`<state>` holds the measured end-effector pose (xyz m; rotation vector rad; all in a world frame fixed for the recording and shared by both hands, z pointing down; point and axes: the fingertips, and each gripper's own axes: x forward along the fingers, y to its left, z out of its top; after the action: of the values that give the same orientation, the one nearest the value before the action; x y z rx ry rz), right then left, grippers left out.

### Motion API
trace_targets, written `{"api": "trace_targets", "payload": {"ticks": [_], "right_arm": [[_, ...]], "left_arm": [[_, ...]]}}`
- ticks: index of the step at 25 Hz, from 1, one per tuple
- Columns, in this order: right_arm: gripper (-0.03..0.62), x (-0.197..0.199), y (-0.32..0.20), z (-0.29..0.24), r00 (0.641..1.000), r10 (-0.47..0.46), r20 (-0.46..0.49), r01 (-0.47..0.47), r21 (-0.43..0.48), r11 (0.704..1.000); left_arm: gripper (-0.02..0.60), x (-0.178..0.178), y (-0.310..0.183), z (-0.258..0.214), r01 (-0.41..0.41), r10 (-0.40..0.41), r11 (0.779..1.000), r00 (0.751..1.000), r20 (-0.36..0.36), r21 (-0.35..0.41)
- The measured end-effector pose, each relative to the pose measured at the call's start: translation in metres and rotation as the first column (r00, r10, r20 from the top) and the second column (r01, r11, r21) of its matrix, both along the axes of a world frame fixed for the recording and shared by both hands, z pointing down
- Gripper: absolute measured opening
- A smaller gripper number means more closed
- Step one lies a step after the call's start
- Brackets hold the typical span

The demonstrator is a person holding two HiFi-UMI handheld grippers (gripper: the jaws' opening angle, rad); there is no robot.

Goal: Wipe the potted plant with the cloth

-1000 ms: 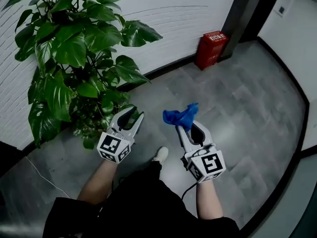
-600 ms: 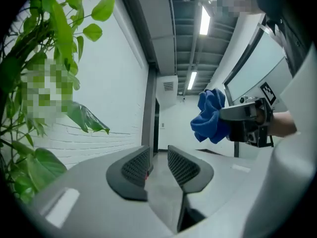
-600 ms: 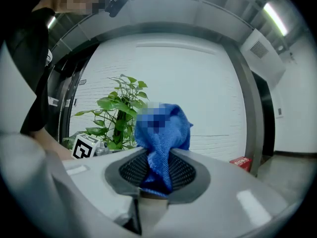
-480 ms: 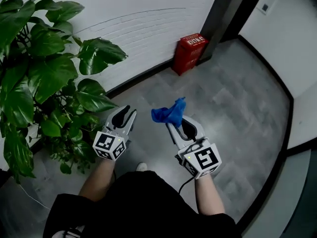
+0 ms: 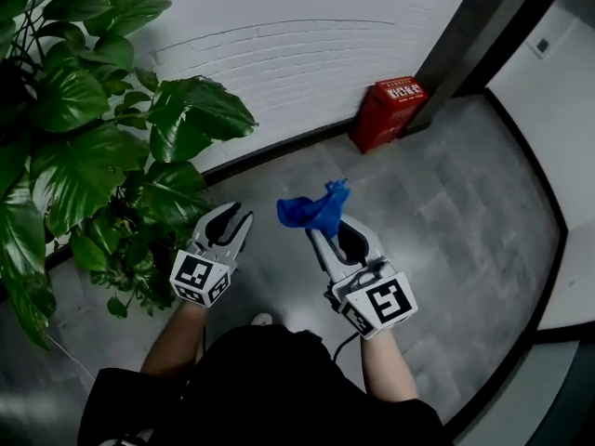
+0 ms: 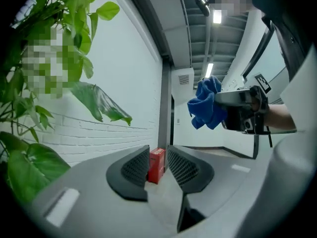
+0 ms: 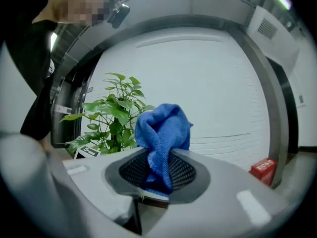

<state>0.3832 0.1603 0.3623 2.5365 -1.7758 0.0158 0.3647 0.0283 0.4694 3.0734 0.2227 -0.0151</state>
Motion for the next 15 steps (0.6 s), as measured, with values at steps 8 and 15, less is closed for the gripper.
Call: {"api": "trace_targets", "payload": {"ticks": [8, 15], "right_arm": [[0.104, 0.03, -0.102, -0.045, 0.919, -0.383, -0.098, 0.391, 0.077, 0.917], [0.104, 0.086, -0.158, -0.086, 0.744, -0.647, -0.167, 0.665, 0.096, 0.74]], "left_arm": [[0.12, -0.001, -0.093, -0.001, 0.363, -0.366, 0.929, 0.93, 0.034, 0.071], [0.12, 0.016, -0.165, -0.014, 0.698, -0.704, 0.708, 0.709, 0.026, 0.107]]}}
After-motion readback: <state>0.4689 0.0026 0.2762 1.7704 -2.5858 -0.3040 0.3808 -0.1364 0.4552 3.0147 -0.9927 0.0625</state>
